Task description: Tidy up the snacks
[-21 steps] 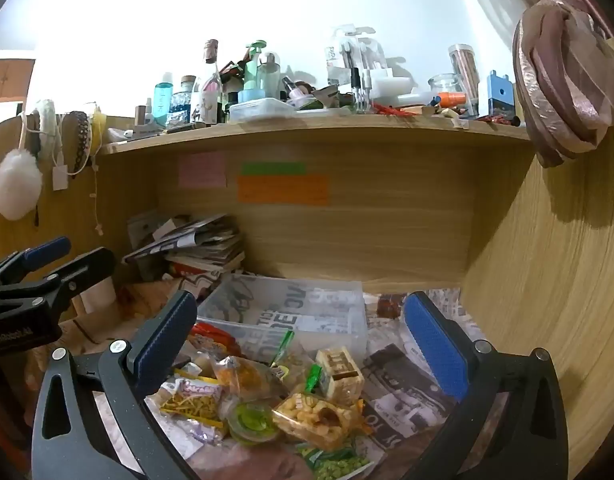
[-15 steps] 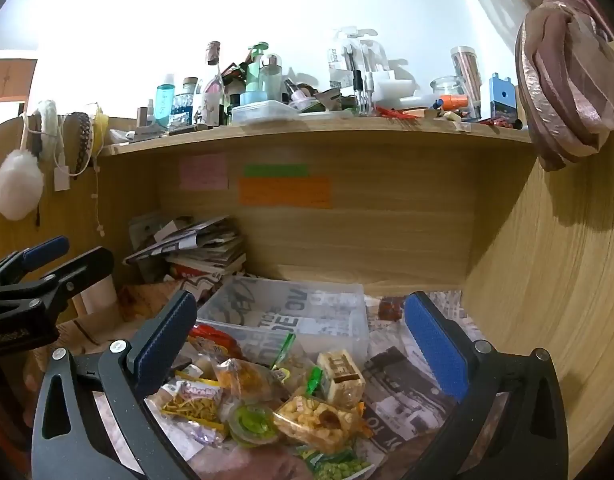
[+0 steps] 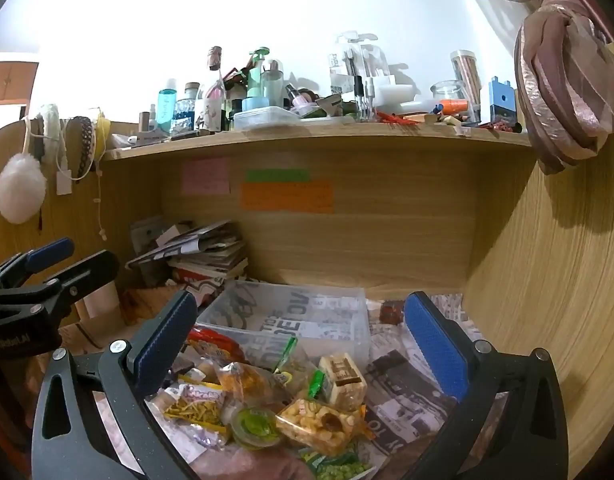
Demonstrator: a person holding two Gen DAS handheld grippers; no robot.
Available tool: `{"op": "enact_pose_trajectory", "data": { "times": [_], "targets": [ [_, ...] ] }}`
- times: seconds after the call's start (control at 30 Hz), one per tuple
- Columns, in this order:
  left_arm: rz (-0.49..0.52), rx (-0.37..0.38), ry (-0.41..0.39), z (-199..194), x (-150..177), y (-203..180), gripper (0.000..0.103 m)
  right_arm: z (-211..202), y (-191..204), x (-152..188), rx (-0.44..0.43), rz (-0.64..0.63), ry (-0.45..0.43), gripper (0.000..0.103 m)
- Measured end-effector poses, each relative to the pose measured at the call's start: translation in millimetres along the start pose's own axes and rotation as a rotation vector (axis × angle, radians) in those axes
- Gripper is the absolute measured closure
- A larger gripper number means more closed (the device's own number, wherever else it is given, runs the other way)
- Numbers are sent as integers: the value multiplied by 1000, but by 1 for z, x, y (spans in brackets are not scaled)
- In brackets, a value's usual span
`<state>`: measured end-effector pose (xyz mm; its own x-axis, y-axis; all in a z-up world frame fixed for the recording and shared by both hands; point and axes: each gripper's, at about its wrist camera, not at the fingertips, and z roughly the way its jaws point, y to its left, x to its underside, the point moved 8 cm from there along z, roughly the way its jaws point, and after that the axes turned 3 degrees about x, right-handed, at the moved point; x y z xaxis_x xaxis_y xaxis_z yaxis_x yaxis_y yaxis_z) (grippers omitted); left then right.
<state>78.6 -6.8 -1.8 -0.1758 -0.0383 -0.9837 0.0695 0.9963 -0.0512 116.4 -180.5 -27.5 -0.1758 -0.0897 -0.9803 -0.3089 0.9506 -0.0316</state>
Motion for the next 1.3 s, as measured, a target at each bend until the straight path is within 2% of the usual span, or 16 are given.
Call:
{"op": "enact_pose_trajectory", "data": {
  "times": [1.3],
  "targets": [
    [-2,4,-16,3,3,-6,0,-3,5,-5,-3,0,-20,0]
  ]
}}
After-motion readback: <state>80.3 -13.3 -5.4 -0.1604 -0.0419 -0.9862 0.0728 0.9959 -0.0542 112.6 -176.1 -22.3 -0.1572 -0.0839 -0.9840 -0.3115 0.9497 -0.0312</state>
